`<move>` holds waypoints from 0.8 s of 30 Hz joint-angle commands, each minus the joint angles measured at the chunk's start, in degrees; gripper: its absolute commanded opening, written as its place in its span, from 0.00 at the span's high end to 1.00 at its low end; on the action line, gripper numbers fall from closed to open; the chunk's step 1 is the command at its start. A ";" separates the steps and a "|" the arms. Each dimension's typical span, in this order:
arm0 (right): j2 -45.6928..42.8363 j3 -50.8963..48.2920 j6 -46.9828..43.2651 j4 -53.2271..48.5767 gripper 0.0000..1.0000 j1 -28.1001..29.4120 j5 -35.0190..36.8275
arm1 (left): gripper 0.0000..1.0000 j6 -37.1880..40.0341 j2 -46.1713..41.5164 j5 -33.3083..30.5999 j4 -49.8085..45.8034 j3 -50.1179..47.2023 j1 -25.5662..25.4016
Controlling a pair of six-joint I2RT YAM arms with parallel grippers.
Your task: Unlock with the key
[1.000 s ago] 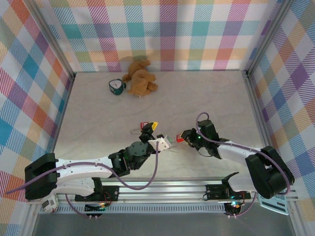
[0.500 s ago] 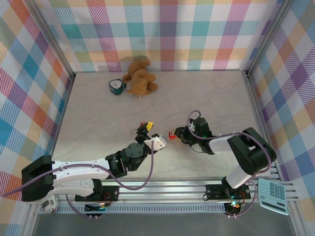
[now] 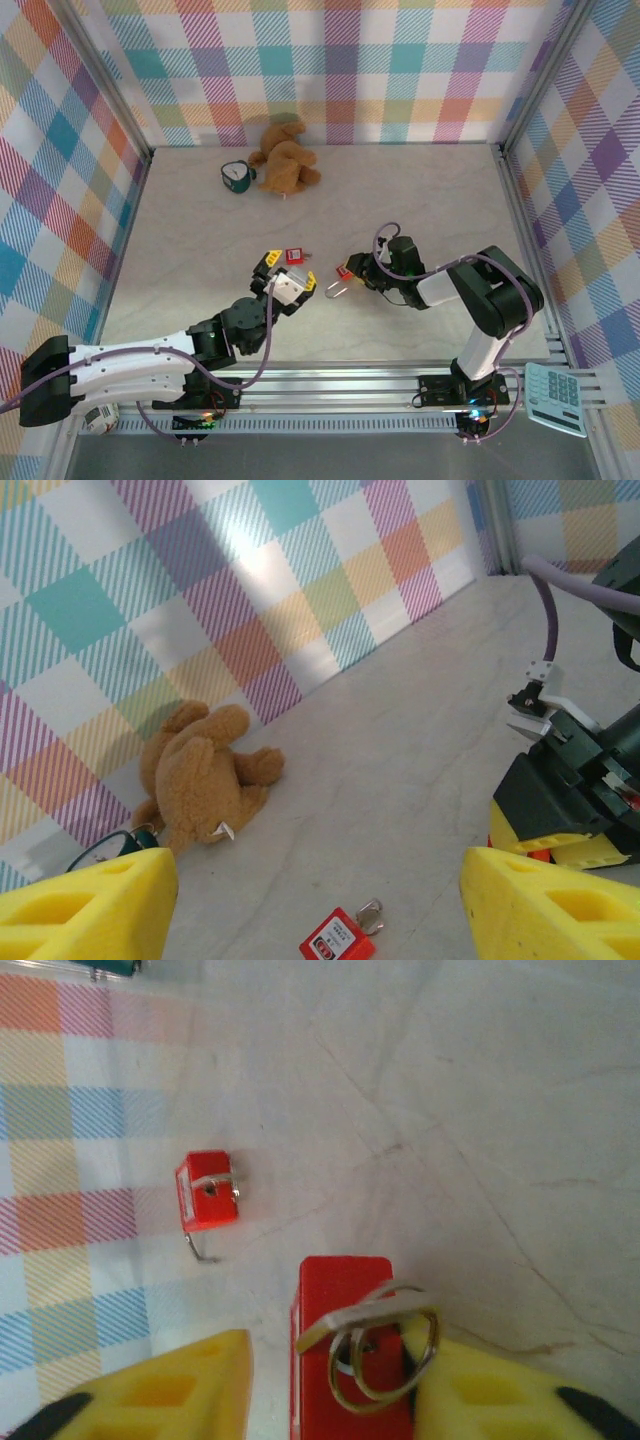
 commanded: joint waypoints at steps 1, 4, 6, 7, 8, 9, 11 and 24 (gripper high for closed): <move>-2.09 -0.35 -5.45 -6.61 0.43 0.32 4.67 | 0.27 -2.56 -2.08 -2.57 -1.45 0.01 -0.31; -7.60 0.11 -7.99 -18.20 0.34 0.19 9.13 | 0.26 -2.46 -3.58 -4.03 -1.65 0.11 -0.31; -12.43 1.70 -9.61 -29.99 0.29 0.19 14.67 | 0.21 -2.70 -4.61 -4.09 -2.61 0.42 -0.26; -14.28 2.05 -10.54 -33.47 0.27 0.08 16.49 | 0.16 -3.02 -4.97 -4.06 -3.03 0.59 -0.29; -16.63 2.39 -11.68 -37.15 0.26 0.02 18.13 | 0.08 -3.40 -5.29 -4.14 -3.86 0.85 -0.27; -18.96 2.52 -12.62 -40.05 0.25 -0.07 19.16 | 0.00 -3.88 -5.55 -4.32 -4.36 1.04 -0.31; -23.71 2.51 -14.25 -44.22 0.24 -0.08 20.37 | 0.00 -5.10 -5.91 -5.46 -5.15 1.32 -0.24; -65.35 3.13 -28.02 -53.41 0.01 2.30 27.68 | 0.00 -14.34 -6.53 -3.80 -12.87 -0.55 0.44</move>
